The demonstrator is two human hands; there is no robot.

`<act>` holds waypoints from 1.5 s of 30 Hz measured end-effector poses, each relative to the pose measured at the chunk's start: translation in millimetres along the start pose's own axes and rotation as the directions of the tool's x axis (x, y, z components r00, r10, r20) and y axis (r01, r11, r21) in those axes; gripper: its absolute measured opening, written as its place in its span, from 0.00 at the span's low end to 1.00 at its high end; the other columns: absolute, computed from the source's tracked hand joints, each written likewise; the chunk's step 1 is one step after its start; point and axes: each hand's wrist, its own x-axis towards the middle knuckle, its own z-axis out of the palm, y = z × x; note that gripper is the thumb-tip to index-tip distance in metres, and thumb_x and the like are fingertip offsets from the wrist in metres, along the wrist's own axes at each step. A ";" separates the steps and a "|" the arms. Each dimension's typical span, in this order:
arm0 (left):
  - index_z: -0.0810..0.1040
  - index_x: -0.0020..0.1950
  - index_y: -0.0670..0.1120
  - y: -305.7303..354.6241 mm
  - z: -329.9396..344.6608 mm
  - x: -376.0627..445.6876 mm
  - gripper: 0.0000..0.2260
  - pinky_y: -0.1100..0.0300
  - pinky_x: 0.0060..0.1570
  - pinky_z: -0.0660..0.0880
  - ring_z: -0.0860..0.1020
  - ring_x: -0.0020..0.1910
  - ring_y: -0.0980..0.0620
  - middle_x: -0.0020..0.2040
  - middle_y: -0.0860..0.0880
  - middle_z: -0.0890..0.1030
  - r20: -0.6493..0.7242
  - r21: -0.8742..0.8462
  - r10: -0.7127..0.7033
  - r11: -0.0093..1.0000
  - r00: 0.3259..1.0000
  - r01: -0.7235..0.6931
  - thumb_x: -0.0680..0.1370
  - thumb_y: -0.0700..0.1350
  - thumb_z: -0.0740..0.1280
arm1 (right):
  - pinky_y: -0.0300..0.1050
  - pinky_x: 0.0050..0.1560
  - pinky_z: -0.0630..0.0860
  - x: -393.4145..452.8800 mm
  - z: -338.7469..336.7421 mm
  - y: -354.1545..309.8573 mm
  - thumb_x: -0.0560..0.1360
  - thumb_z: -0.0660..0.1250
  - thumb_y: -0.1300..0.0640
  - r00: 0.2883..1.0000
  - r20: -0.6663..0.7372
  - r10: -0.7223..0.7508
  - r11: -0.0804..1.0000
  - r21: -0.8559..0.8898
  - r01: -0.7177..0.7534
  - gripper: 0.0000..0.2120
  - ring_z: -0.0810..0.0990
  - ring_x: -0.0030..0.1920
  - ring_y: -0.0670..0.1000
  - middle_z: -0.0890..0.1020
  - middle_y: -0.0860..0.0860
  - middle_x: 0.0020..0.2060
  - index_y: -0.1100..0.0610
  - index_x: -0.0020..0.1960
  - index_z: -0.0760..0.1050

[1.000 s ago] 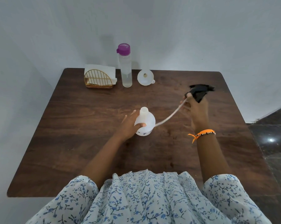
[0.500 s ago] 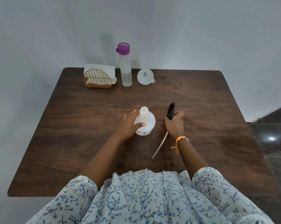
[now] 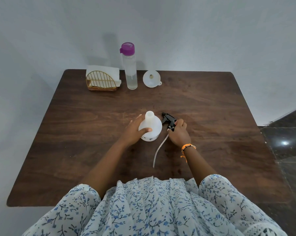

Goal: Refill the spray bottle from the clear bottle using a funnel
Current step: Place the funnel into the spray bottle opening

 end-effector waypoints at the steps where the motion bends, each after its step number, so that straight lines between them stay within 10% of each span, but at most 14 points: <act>1: 0.62 0.74 0.53 0.1 0.2 -0.5 0.30 0.40 0.71 0.60 0.62 0.73 0.46 0.75 0.49 0.64 -0.004 -0.029 -0.004 1.000 1.000 0.004 0.75 0.56 0.67 | 0.51 0.47 0.71 0.7 -1.0 0.6 0.76 0.63 0.55 1.000 0.001 0.000 1.000 0.011 0.000 0.16 0.75 0.51 0.62 0.66 0.58 0.61 0.60 0.59 0.62; 10: 0.70 0.69 0.49 17.0 -26.8 -4.1 0.27 0.58 0.65 0.63 0.66 0.69 0.52 0.69 0.51 0.71 0.049 -0.379 -0.069 0.922 0.996 0.082 0.74 0.29 0.61 | 0.47 0.47 0.69 7.8 -8.2 -5.8 0.77 0.62 0.58 0.993 -0.104 -0.062 0.990 0.121 0.074 0.10 0.74 0.48 0.56 0.69 0.56 0.56 0.61 0.56 0.68; 22: 0.76 0.58 0.52 58.3 -38.1 46.5 0.09 0.59 0.54 0.68 0.76 0.57 0.55 0.59 0.53 0.78 -0.051 -0.521 -0.253 0.832 0.966 0.191 0.79 0.42 0.62 | 0.45 0.42 0.73 54.6 -20.8 -60.0 0.78 0.60 0.62 0.977 -0.012 -0.211 0.914 0.351 0.202 0.07 0.75 0.39 0.50 0.79 0.53 0.40 0.59 0.47 0.76; 39: 0.77 0.54 0.51 69.7 -40.4 122.9 0.07 0.71 0.42 0.71 0.78 0.49 0.59 0.52 0.53 0.80 -0.106 -0.634 -0.347 0.746 0.932 0.206 0.79 0.42 0.62 | 0.41 0.67 0.62 204.5 -0.3 -103.1 0.74 0.62 0.67 0.957 -0.060 -0.284 0.943 0.166 0.290 0.15 0.65 0.69 0.55 0.65 0.58 0.69 0.61 0.60 0.76; 45: 0.79 0.52 0.51 64.2 -35.2 117.2 0.08 0.71 0.45 0.70 0.78 0.52 0.57 0.51 0.56 0.80 0.009 -0.534 -0.294 0.807 0.956 0.253 0.80 0.42 0.60 | 0.28 0.54 0.62 195.9 4.4 -95.2 0.76 0.62 0.64 0.978 -0.027 -0.205 0.954 0.219 0.206 0.15 0.74 0.61 0.53 0.75 0.56 0.61 0.62 0.62 0.74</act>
